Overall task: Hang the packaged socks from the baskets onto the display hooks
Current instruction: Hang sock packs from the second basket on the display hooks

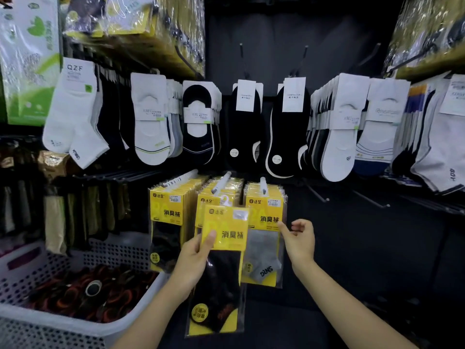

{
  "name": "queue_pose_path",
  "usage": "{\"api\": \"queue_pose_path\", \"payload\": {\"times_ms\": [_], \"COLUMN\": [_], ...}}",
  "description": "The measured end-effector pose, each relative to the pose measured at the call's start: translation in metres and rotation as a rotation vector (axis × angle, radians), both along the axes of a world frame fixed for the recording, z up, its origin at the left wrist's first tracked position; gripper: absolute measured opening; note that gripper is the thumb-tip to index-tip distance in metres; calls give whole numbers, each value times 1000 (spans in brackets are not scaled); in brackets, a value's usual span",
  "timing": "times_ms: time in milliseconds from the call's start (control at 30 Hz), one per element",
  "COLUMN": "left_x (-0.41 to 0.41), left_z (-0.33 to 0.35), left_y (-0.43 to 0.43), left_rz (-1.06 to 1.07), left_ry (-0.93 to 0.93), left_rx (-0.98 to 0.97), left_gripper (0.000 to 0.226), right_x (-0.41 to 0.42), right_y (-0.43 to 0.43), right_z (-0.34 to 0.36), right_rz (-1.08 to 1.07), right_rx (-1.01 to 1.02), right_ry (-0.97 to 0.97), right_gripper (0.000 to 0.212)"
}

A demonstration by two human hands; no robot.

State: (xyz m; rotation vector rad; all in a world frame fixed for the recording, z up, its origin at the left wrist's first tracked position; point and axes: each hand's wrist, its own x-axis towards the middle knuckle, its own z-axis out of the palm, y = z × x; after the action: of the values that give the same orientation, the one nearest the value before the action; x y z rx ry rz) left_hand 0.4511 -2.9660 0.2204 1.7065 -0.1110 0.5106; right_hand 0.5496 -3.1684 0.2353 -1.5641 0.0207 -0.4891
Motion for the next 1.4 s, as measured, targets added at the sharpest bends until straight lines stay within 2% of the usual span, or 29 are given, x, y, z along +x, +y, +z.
{"api": "queue_pose_path", "payload": {"times_ms": [100, 200, 333, 600, 733, 833, 1033, 1167, 1300, 1400], "left_x": [-5, -11, -18, -29, -30, -30, -29, -24, -14, -4], "left_z": [-6, -14, -20, -19, -19, -19, -13, -10, -3, 3], "left_y": [-7, -15, -23, -30, -33, -35, -37, -42, -48, -56], "left_rz": [-158, -216, -259, -299, -278, -261, -202, -205, -186, -168], "left_ry": [7, 52, 97, 107, 105, 98, 64, 46, 38, 25], "left_rx": [-5, -43, -52, -46, -50, -70, -100, -150, -194, -182], "left_gripper": [21, 28, 33, 32, 28, 24, 21, 25, 25, 21], "right_x": [-21, -40, -53, -63, -71, -73, -70, -69, -66, -62], "right_y": [-3, -6, -13, -25, -16, -9, -11, -11, -16, -16], "right_z": [13, 31, 45, 50, 45, 41, 47, 41, 20, 11], "right_rz": [261, 566, 710, 743, 658, 569, 552, 567, 675, 620], "right_rx": [-21, -178, -355, -362, -325, -297, -330, -138, -6, 88], "right_ry": [-82, -65, -52, -58, -121, -156, -207, -119, 82, 83], "right_gripper": [12, 18, 20, 13, 3, 6, 5, 7, 28, 21]}}
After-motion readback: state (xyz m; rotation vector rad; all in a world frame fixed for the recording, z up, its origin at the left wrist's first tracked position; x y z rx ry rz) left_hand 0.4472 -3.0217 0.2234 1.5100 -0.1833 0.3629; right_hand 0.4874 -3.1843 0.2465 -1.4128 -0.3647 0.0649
